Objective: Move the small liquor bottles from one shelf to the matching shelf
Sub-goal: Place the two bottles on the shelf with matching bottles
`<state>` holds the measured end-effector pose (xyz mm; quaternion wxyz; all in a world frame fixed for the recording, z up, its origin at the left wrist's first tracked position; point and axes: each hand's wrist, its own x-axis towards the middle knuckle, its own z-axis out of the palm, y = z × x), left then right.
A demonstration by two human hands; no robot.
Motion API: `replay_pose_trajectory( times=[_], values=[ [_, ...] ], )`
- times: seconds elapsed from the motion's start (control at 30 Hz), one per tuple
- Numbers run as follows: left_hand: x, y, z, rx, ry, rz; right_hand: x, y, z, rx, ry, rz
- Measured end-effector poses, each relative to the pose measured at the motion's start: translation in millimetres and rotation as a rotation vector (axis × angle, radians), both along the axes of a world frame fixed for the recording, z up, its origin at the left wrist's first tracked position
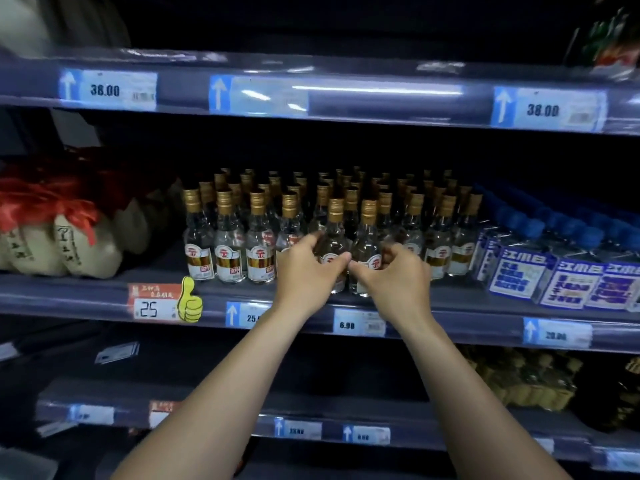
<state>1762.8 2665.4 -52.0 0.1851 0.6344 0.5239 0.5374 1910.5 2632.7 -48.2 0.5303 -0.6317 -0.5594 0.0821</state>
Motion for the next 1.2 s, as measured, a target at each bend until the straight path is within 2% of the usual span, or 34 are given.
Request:
replay_pose_trajectory(
  times=[0.3,0.43,0.57,0.73,1.03,1.2],
  values=[
    [-2,-13,-12,0.076,0.094,0.024,7,6,-12,0.012,-0.056,0.03],
    [-8,-25,-26,0.142,-0.008,0.031,23,-1,-11,-0.072,-0.082,0.136],
    [-11,-35,-34,0.245,0.197,0.121,34,0,-10,-0.107,-0.076,0.189],
    [-10,-26,-23,0.179,0.202,0.18,22,8,-7,-0.081,-0.09,0.183],
    [-21,-23,-30,0.28,0.269,0.218,16,12,-8,-0.07,-0.188,0.115],
    [-33,-17,-24,0.24,0.258,0.221,8,15,-7,-0.075,-0.184,0.114]
  ],
)
